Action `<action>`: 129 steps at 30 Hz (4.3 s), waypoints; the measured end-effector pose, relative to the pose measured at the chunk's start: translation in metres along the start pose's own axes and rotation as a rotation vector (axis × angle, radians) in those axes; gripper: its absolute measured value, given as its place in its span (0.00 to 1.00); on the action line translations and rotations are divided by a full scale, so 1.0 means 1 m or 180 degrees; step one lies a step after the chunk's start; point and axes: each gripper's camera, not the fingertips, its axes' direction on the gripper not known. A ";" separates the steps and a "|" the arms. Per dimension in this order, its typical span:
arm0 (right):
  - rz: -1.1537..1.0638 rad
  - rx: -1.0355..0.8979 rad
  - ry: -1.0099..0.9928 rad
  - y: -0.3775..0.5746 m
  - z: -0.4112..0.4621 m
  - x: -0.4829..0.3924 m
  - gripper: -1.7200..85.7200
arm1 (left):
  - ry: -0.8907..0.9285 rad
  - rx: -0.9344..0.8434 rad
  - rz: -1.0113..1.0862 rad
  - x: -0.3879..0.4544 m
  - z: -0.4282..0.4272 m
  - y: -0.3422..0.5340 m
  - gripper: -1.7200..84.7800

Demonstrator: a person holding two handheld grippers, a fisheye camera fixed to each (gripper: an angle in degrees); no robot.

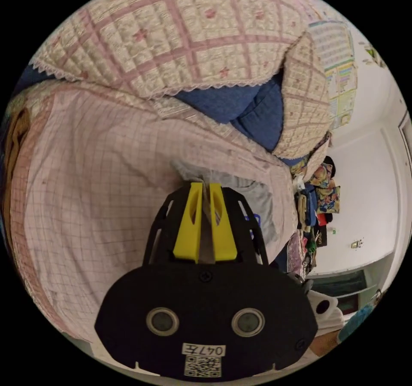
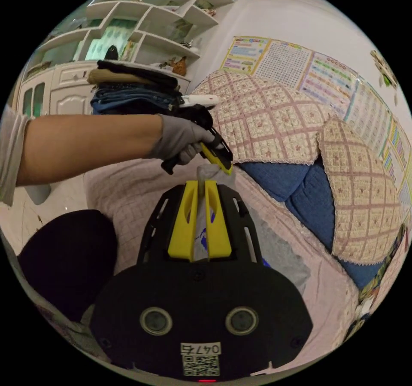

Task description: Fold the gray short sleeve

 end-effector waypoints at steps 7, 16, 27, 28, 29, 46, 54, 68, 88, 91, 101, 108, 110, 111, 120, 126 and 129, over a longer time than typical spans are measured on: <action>0.1504 0.0110 0.0079 0.122 -0.108 0.130 0.02 | -0.0585 0.0160 0.1319 0.247 -0.009 -0.009 0.02; 0.2826 -0.0370 -0.0176 0.288 -0.140 0.265 0.02 | -0.1282 -0.0574 0.2038 0.452 0.126 -0.031 0.02; 0.3336 -0.0469 -0.0397 0.389 -0.156 0.343 0.10 | -0.1087 -0.0504 0.2015 0.519 0.095 -0.055 0.17; 0.3359 -0.0453 -0.0318 0.397 -0.162 0.350 0.12 | -0.1032 -0.0461 0.2028 0.519 0.086 -0.054 0.17; 0.3396 -0.0446 -0.0265 0.404 -0.166 0.359 0.14 | -0.0934 -0.0367 0.2051 0.515 0.066 -0.049 0.17; 0.4075 -0.0117 -0.1063 0.462 -0.113 0.439 0.02 | 0.2072 -0.0280 -0.0205 0.295 0.085 0.133 0.21; 0.4230 0.0296 -0.1618 0.441 -0.107 0.427 0.02 | 0.2582 0.0180 -0.0819 0.264 0.145 0.157 0.22; 0.4637 0.0395 -0.1991 0.413 -0.006 0.447 0.17 | 0.2534 0.0182 -0.0609 0.231 0.169 0.178 0.07; 0.3182 0.0552 -0.1069 0.111 0.015 0.393 0.03 | 0.2927 -0.0125 -0.0012 0.246 0.247 0.272 0.07; 0.2634 0.0583 -0.0821 0.034 -0.003 0.373 0.04 | 0.2984 -0.0208 0.0198 0.251 0.254 0.279 0.07; 0.0998 0.0508 -0.0869 -0.288 0.030 0.295 0.04 | 0.1896 0.0111 0.0475 0.210 0.221 0.262 0.01; -0.0119 0.0463 -0.2131 -0.525 0.131 0.157 0.04 | 0.1697 0.0791 0.0243 0.155 0.205 0.278 0.01; -0.0298 0.0629 -0.2702 -0.611 0.159 0.109 0.03 | 0.1803 0.0737 0.0163 0.145 0.209 0.294 0.01; -0.0327 0.0689 -0.2843 -0.631 0.165 0.099 0.03 | 0.1806 0.0662 0.0143 0.142 0.212 0.303 0.01; 0.0677 0.0699 -0.3388 -0.828 0.335 0.015 0.04 | 0.1793 0.0870 0.0181 0.118 0.183 0.318 0.01; 0.0919 -0.0187 -0.2348 -0.792 0.435 0.020 0.13 | 0.1862 0.0739 0.0063 0.104 0.180 0.326 0.01; 0.0898 0.0065 -0.2230 -0.770 0.404 0.067 0.13 | 0.1770 0.0674 0.0092 0.111 0.178 0.334 0.01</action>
